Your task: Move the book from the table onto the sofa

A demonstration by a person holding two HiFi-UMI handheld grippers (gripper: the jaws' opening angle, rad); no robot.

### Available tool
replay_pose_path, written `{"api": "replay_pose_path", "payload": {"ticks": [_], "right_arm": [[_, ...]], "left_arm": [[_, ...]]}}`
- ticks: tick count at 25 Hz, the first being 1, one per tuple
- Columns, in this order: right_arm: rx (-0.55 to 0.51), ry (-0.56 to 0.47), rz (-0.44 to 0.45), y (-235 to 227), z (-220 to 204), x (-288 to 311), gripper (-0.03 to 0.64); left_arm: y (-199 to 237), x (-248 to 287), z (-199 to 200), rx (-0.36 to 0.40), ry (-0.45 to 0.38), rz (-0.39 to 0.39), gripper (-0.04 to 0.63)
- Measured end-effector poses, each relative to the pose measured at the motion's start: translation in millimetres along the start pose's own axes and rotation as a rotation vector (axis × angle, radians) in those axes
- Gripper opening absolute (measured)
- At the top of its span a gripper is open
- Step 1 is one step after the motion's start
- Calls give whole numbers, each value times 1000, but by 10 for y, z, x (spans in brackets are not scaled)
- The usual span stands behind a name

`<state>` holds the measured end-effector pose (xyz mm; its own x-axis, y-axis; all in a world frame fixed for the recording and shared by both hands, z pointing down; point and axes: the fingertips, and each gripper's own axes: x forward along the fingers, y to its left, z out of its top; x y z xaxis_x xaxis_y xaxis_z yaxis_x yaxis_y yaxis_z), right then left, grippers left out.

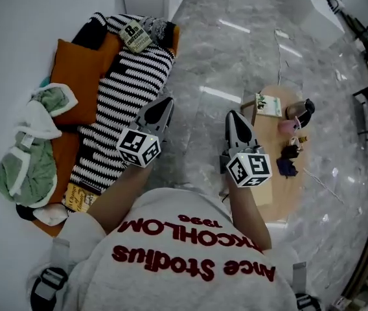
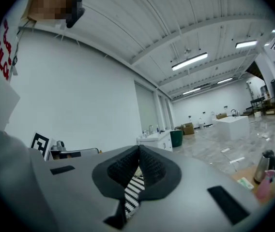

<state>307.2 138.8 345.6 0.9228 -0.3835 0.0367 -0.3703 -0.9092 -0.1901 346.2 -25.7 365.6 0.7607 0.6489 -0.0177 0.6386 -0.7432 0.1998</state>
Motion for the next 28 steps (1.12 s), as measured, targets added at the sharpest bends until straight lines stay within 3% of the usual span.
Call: {"api": "replay_pose_path", "payload": {"ticks": [7,11,15,19,24,28], "right_arm": [[37,-32,-207,-760,36,-664,26],[53,-57,-364,-1106,32,-1258,26],[70,-75,-465,-1507,23,-1716,26],[91,-104,-637,-1736,-25,-2341,26],[99,-129,-781,-2031,-6,-2899,26],[116,-156,-917,-2214,31,-3320,26]], "left_arm": [[-706,565,-201,-17,56,-162,17],[-1212,855,-403,-13,119,-300,17],[-1640,1136,-568,-8,145,-376,17],[-2183,1375,-777,-5,192,-521,17],[-2781,1672,-975,-2,233,-647,17],[-3337,1845,-999,-52,221,-827,17]]}}
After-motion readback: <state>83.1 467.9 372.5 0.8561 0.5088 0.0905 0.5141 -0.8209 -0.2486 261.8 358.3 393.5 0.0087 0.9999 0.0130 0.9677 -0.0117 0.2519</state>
